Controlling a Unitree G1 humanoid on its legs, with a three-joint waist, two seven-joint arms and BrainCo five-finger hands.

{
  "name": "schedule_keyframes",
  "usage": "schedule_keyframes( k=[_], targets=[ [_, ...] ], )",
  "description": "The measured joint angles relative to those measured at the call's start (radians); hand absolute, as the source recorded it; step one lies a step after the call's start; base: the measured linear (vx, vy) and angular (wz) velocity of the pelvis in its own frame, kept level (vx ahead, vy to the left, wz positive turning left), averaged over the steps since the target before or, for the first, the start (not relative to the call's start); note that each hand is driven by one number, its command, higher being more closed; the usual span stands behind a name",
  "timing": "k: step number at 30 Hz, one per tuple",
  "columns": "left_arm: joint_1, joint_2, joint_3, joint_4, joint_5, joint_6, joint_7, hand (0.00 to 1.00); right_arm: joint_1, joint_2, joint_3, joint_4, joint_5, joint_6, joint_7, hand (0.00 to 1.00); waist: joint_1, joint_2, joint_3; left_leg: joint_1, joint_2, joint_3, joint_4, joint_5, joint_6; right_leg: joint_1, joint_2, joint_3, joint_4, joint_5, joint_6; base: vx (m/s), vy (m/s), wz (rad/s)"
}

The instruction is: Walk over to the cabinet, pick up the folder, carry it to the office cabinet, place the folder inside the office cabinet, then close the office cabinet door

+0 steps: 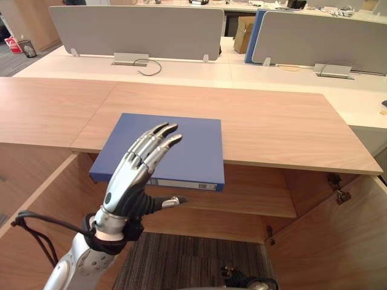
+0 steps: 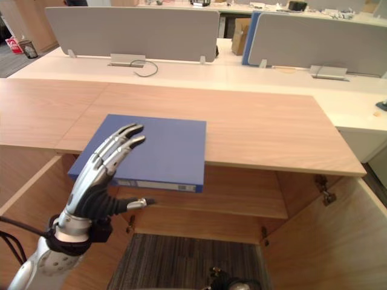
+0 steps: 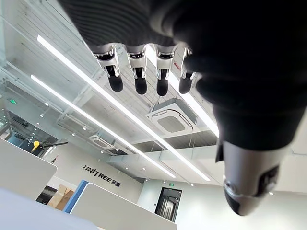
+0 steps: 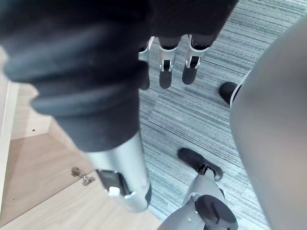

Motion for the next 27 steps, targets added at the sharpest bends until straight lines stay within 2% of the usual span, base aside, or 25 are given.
schedule_keyframes(
  k=[3, 11, 18, 27],
  targets=[
    [0.0, 0.036, 0.01, 0.008, 0.004, -0.007, -0.007, 0.0, 0.002, -0.009, -0.005, 0.0, 0.0, 0.0, 0.002, 0.0, 0.0, 0.001, 0.0, 0.0, 0.0, 0.002, -0.001, 0.0, 0.0, -0.001, 0.0, 0.001, 0.0, 0.0, 0.0, 0.0, 0.0, 0.0],
    [0.0, 0.112, 0.073, 0.107, 0.105, -0.015, -0.011, 0.0, 0.002, -0.009, -0.015, 0.0, -0.002, -0.005, 0.009, 0.0, 0.001, 0.006, 0.002, 0.002, 0.001, 0.006, -0.001, 0.0, 0.0, -0.002, 0.001, 0.005, 0.001, 0.0, 0.0, 0.0, 0.0, 0.0],
    [0.0, 0.15, 0.089, 0.159, 0.175, -0.012, -0.009, 0.0, 0.003, -0.008, -0.047, -0.001, -0.003, -0.006, 0.009, 0.0, 0.002, 0.007, 0.001, 0.005, 0.003, 0.019, -0.001, 0.0, 0.0, -0.007, 0.002, 0.019, 0.006, 0.0, -0.001, -0.01, 0.018, -0.06],
    [-0.023, 0.153, 0.09, 0.218, 0.224, 0.001, -0.005, 0.0, 0.035, -0.008, -0.048, -0.025, -0.003, -0.009, 0.011, 0.0, 0.002, 0.01, -0.005, 0.01, 0.006, 0.024, -0.002, 0.0, -0.001, -0.007, 0.005, 0.026, 0.008, 0.001, -0.002, 0.0, 0.006, -0.01]
  ],
)
